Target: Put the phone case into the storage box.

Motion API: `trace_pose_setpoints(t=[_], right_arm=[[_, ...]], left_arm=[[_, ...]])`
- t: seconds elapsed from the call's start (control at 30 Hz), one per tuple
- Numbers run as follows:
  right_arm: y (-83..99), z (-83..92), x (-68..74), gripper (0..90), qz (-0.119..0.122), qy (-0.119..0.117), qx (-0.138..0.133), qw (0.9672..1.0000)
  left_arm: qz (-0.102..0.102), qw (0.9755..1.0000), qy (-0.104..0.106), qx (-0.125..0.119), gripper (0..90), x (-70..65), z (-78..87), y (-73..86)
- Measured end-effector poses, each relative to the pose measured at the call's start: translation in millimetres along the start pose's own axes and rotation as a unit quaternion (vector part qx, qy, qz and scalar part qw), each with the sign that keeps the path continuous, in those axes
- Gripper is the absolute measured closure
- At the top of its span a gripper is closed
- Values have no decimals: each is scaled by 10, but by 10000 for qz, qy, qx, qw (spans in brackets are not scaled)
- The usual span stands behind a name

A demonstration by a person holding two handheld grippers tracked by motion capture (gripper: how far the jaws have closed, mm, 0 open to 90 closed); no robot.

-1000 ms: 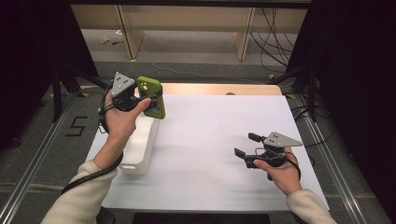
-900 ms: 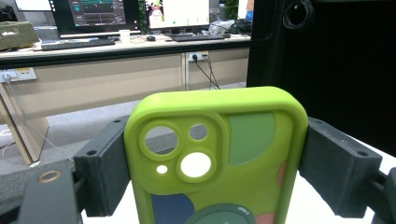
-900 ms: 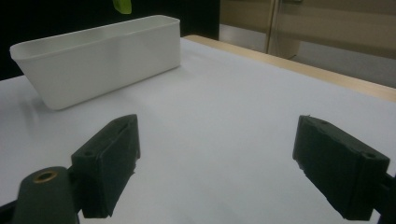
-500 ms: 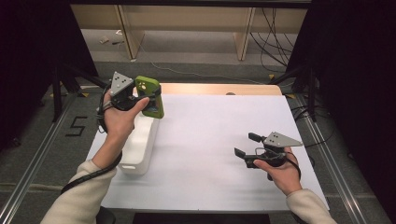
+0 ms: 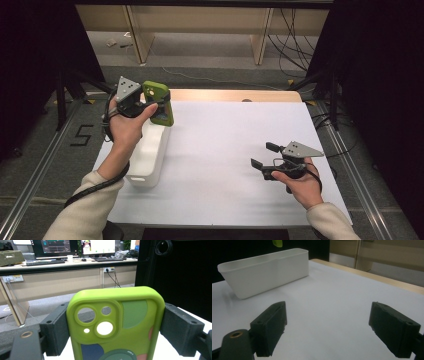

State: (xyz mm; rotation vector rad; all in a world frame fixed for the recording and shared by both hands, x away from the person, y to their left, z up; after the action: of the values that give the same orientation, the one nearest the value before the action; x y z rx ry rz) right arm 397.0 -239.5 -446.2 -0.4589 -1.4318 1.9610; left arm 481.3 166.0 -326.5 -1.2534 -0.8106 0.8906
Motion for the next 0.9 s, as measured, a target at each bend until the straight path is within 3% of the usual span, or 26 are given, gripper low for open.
trace_pose_setpoints(t=[0.9], right_arm=[[7, -7, 1, 159, -15, -7, 5, 10000]], left_arm=[[42, 9999, -124, 22, 167, 102, 4, 11]])
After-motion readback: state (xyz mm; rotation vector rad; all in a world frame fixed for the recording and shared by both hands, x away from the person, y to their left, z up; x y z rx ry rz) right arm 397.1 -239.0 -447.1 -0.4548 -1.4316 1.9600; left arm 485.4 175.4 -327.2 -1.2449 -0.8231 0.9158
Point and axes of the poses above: each handheld gripper's, and its own axes: z roughly backward along the jaws, y roughly out of its underside, x roughly to its left, the point moved 3 cm from there along -z, roughly forward along the jaws, and after that the axes turned 3 degrees about -z, right-handed, at the moved point
